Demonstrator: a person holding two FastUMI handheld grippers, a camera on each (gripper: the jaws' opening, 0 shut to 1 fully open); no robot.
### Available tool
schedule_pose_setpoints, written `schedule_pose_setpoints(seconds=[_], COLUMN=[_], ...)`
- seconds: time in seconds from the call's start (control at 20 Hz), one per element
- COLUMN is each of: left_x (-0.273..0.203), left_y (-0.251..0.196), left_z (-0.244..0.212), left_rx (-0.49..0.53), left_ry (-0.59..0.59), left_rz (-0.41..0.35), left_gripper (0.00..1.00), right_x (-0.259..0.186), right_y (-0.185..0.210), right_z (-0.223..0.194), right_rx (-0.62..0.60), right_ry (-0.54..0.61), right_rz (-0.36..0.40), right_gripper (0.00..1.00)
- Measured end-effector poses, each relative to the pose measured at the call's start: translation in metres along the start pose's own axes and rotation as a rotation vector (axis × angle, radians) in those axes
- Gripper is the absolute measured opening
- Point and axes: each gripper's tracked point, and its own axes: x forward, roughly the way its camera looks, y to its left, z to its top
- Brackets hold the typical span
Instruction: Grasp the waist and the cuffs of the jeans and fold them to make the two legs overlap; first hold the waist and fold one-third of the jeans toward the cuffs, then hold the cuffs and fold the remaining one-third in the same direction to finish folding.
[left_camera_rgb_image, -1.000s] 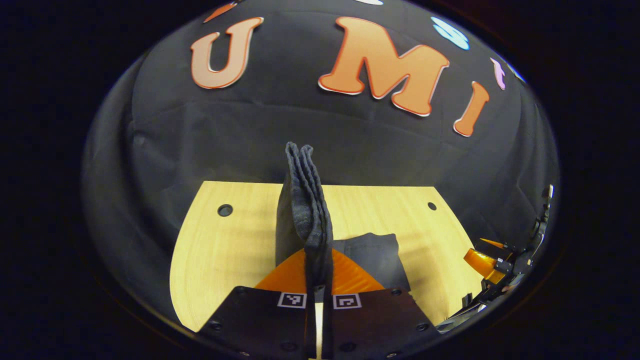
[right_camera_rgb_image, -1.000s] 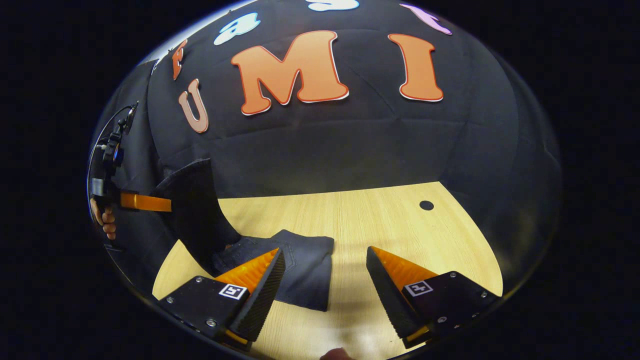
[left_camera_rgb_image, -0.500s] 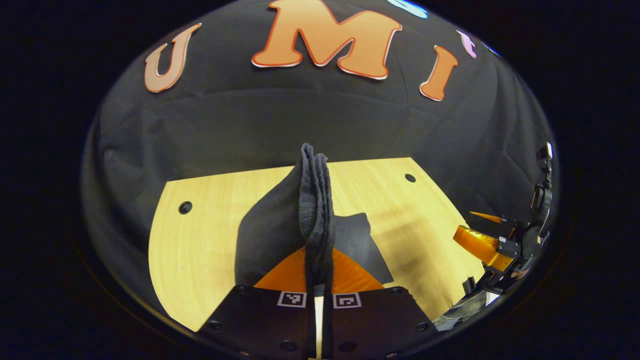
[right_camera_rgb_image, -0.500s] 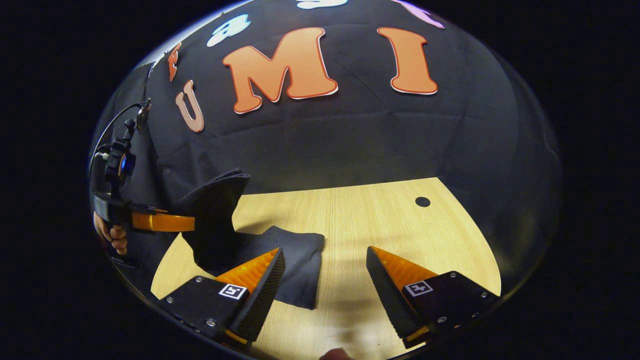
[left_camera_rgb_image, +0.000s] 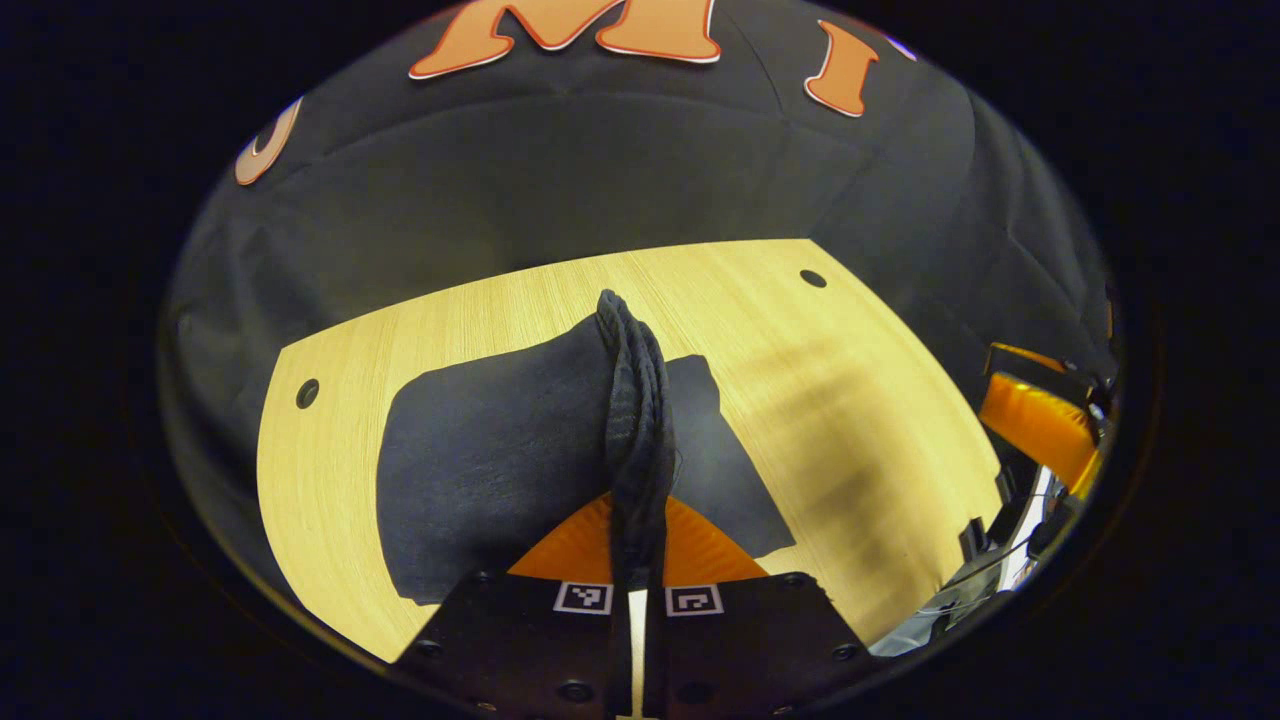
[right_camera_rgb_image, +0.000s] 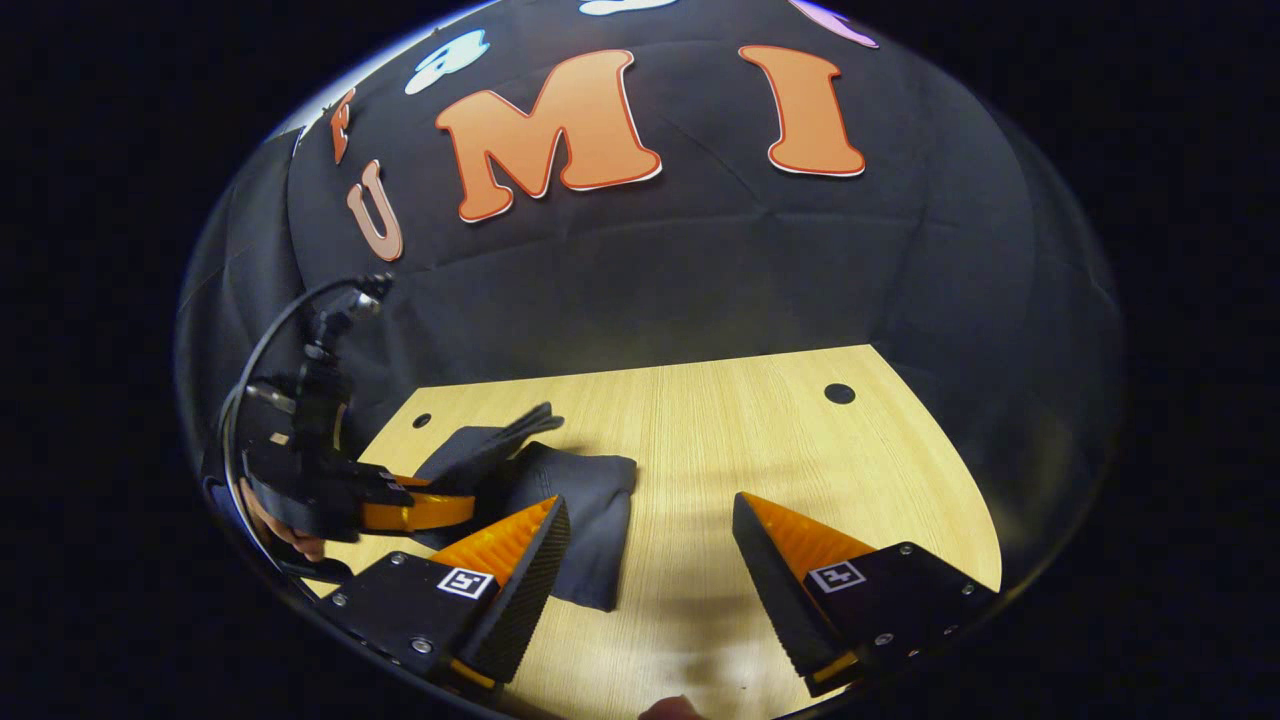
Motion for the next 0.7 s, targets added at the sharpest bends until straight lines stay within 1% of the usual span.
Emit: schedule_pose_setpoints(seconds=[0.05,0.1,0.2,0.25,0.35,0.4,0.45,0.5,0.6,0.65,0.7], left_x=[0.005,0.01,0.011,0.006,-0.011,-0.022,-0.034,-0.047,-0.076,-0.091,-0.104], left_y=[-0.003,-0.007,-0.016,-0.019,-0.025,-0.024,-0.021,-0.015,-0.008,-0.002,0.006], left_z=[-0.006,-0.015,-0.02,-0.018,-0.005,0.004,0.013,0.022,0.035,0.038,0.042], left_rx=[0.009,0.019,0.023,0.025,0.027,0.037,0.05,0.059,0.067,0.059,0.048], left_ry=[0.019,0.036,0.031,0.018,-0.044,-0.09,-0.136,-0.188,-0.29,-0.337,-0.384], left_rz=[0.007,0.0,-0.021,-0.03,-0.039,-0.031,-0.005,0.014,0.06,0.082,0.097], left_gripper=[0.05,0.08,0.24,0.35,0.53,0.63,0.72,0.78,0.8,0.88,0.92], right_x=[-0.001,-0.002,-0.004,-0.006,-0.01,-0.011,-0.014,-0.016,-0.025,-0.029,-0.033], right_y=[0.0,0.002,0.006,0.009,0.015,0.019,0.024,0.029,0.044,0.051,0.06], right_z=[0.002,0.004,0.009,0.011,0.02,0.026,0.032,0.039,0.057,0.063,0.068], right_rx=[-0.002,-0.003,-0.01,-0.023,-0.061,-0.08,-0.099,-0.116,-0.149,-0.16,-0.17], right_ry=[-0.01,-0.021,-0.042,-0.056,-0.091,-0.113,-0.14,-0.17,-0.235,-0.265,-0.289], right_rz=[0.003,0.001,0.003,0.001,-0.01,-0.014,-0.017,-0.018,-0.011,-0.008,0.004], right_gripper=[0.99,0.99,0.99,0.99,0.99,0.99,0.99,0.99,0.99,0.98,0.98])
